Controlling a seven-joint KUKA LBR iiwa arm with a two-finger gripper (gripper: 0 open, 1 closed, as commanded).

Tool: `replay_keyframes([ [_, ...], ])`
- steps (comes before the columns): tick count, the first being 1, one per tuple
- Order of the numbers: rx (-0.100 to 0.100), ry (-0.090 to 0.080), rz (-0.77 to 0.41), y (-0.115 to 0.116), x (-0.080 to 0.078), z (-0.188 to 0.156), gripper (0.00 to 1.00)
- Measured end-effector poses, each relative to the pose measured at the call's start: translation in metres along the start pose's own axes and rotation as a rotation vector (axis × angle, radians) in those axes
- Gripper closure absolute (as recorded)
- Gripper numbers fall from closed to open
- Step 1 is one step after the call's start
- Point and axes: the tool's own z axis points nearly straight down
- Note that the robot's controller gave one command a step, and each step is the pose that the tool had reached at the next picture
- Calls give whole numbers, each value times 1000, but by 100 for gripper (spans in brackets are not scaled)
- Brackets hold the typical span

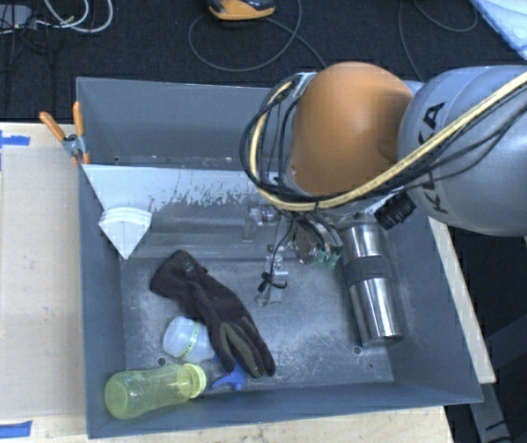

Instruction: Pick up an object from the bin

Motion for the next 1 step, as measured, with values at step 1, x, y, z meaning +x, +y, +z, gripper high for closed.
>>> replay_keyframes([
  [1,-1,-7,3,-1,-1,-5,0],
])
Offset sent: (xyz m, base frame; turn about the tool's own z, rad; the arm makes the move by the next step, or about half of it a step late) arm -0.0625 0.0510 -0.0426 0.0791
